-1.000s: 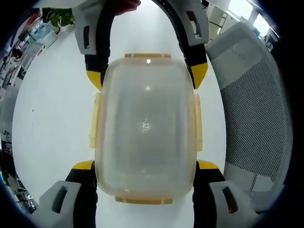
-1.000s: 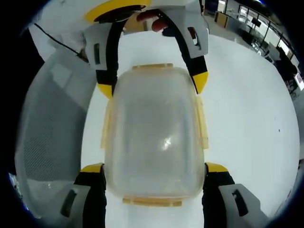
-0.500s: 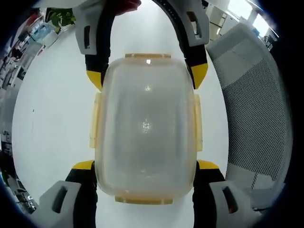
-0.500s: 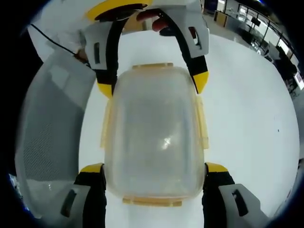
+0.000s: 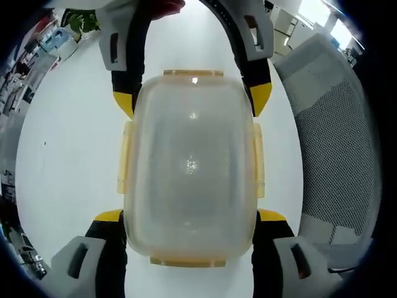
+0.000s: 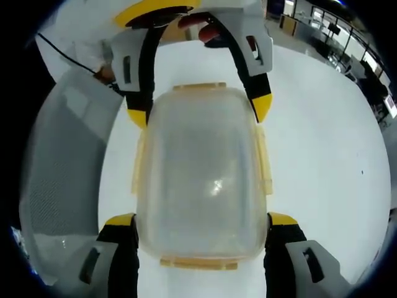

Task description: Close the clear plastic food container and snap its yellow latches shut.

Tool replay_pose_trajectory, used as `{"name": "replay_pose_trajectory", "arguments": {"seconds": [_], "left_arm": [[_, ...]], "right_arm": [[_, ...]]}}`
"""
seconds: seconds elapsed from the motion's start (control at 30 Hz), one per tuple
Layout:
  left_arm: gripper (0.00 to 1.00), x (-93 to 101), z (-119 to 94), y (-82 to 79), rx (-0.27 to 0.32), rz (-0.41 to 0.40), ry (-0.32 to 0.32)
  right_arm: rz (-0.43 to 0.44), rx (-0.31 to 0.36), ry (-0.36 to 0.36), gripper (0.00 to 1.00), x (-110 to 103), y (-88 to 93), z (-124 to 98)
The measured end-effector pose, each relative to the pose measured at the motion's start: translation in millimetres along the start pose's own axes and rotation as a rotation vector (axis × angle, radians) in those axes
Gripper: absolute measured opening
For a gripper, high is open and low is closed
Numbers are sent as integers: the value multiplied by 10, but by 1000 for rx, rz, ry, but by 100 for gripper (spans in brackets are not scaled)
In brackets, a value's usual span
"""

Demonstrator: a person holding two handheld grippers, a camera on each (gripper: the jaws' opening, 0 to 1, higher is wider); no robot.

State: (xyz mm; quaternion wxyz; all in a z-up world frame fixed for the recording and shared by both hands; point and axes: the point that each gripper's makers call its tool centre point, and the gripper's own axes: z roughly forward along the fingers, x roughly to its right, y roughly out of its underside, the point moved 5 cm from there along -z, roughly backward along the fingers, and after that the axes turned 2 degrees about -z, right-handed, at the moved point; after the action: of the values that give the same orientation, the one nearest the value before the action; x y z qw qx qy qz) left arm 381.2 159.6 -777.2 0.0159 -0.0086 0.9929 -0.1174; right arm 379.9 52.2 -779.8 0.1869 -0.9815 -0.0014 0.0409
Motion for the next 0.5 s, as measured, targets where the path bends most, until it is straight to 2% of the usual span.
{"name": "replay_pose_trajectory", "arguments": {"seconds": [0.5], "left_arm": [[84,-169,7,7,7,-5,2]], "right_arm": [[0,0,0,84,175,-11,-14]]}}
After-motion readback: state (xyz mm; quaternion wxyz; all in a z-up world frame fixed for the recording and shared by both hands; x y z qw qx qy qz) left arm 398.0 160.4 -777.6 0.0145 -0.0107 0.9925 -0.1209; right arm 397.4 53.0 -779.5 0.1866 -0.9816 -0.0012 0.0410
